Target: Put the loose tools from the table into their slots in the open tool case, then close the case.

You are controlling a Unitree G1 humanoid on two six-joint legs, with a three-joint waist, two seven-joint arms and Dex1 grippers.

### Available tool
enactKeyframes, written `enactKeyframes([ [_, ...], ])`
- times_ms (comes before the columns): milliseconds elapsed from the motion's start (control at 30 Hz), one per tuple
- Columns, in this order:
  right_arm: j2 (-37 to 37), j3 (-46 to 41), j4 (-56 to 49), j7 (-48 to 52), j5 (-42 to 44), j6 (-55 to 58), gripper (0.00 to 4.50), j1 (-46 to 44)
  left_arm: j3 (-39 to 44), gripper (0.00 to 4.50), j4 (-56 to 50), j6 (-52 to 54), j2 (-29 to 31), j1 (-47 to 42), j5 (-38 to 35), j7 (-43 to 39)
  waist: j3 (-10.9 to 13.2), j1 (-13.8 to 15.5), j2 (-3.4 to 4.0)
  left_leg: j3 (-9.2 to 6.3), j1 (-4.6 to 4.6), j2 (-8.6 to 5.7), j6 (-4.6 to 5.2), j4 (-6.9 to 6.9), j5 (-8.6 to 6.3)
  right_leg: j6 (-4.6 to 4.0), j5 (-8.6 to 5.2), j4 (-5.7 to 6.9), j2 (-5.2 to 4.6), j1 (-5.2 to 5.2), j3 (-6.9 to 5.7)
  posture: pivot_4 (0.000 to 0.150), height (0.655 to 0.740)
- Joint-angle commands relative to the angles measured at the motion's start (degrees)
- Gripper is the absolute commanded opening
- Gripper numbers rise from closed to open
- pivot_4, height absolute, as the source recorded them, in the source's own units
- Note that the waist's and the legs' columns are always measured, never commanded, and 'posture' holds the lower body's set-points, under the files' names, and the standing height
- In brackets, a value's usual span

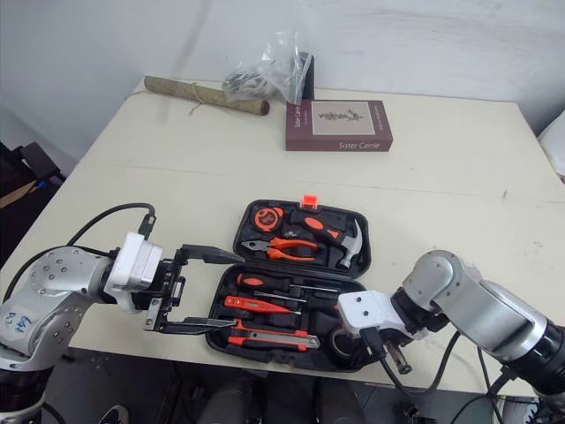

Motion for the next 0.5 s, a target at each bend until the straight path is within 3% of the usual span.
enactKeyframes([
  [33,0.82,-2.96,0.86,1.67,4.31,-1.73,2.04,2.7,0.72,4.5,-1.36,-0.39,0.35,0.02,-0.33,0.26,-0.01,-0.07,-0.03,-0.01,-0.02,0.0,0.0,0.01,0.0,0.0,0.0,-0.01,0.0,0.0,-0.01,0.15,0.74],
  [167,0.6,-9.32,0.62,6.59,14.64,-1.3,2.04,5.9,0.88,4.5,-1.24,-0.46,0.23,0.63,-0.23,0.55,0.06,-0.1,0.03,0.0,-0.04,0.0,0.01,0.0,0.0,0.0,0.0,-0.03,0.01,0.0,-0.01,0.15,0.74],
  [267,1.25,-12.89,3.13,6.62,17.16,-3.87,2.04,7.85,1.04,4.5,-1.05,-0.76,0.04,0.94,0.01,0.93,0.07,-0.34,0.04,0.0,-0.02,0.02,0.0,0.0,0.0,0.0,0.0,0.0,0.03,0.0,-0.02,0.15,0.74],
  [367,5.82,-15.47,6.71,4.96,19.03,-8.7,1.27,10.43,0.89,4.5,-0.8,-1.33,-0.21,1.06,0.5,1.25,0.07,-0.22,0.02,0.0,0.01,0.03,-0.01,-0.01,0.01,0.0,0.0,0.02,0.05,0.0,-0.02,0.15,0.74],
  [467,10.22,-15.28,9.8,3.89,15.5,-16.9,0.09,12.34,0.86,4.5,-0.2,-1.89,-0.13,1.01,0.84,1.09,0.08,-0.14,-0.01,0.01,-0.02,0.03,-0.02,-0.04,0.02,0.0,0.0,0.0,0.06,-0.02,-0.02,0.15,0.74],
  [500,11.63,-15.44,10.35,2.95,15.36,-17.52,0.09,12.65,0.89,4.5,-0.15,-1.91,-0.07,0.98,0.85,1.05,0.09,-0.14,-0.01,0.01,-0.02,0.02,-0.02,-0.02,0.02,0.0,0.0,0.03,0.06,-0.02,-0.02,0.15,0.74],
])
